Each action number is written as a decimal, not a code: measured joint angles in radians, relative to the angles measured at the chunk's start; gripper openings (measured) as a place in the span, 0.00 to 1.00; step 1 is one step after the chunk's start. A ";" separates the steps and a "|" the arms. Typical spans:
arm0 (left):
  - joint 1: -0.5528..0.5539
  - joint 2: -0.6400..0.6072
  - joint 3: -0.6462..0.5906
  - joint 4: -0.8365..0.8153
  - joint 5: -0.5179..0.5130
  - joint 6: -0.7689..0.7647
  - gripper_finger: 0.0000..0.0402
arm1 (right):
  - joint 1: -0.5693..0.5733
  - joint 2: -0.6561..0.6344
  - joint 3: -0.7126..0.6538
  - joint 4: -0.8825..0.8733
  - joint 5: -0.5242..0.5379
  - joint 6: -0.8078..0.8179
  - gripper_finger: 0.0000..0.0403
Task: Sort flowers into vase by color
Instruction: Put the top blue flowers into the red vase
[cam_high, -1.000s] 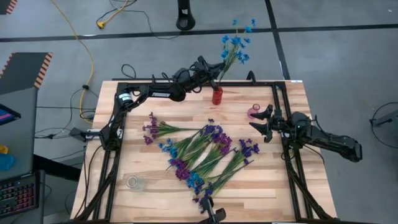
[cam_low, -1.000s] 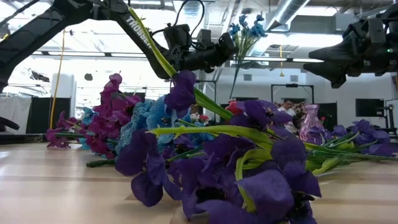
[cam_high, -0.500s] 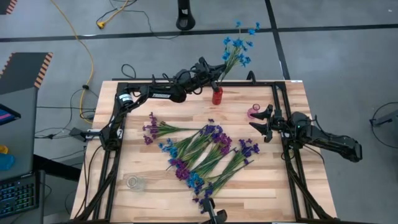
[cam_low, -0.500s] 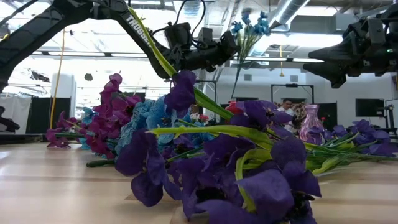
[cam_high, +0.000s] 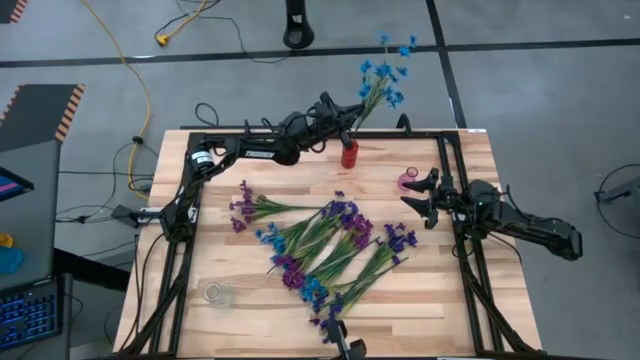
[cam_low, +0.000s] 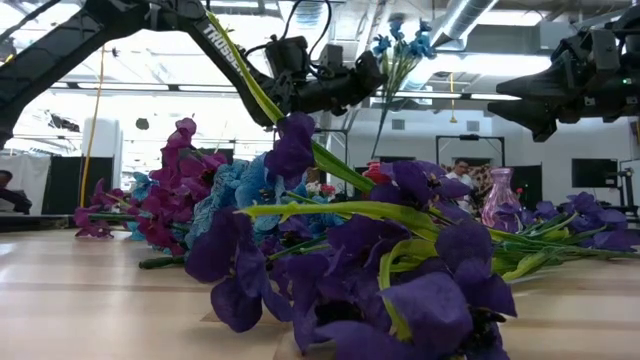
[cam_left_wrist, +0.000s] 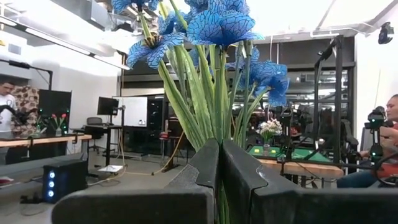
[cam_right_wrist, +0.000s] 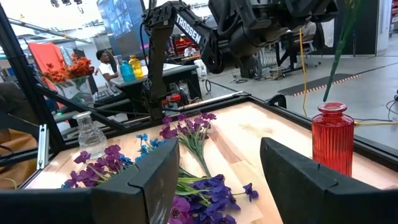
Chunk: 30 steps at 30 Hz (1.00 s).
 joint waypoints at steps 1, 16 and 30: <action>-0.001 0.000 0.000 0.000 0.000 0.002 0.00 | 0.000 0.000 0.000 0.000 0.000 0.000 0.63; -0.001 0.036 0.006 0.019 -0.005 0.013 0.00 | 0.000 0.000 0.000 -0.003 0.004 0.002 0.63; -0.005 0.036 0.006 -0.082 -0.002 0.014 0.00 | 0.000 0.000 0.000 -0.025 0.004 0.001 0.63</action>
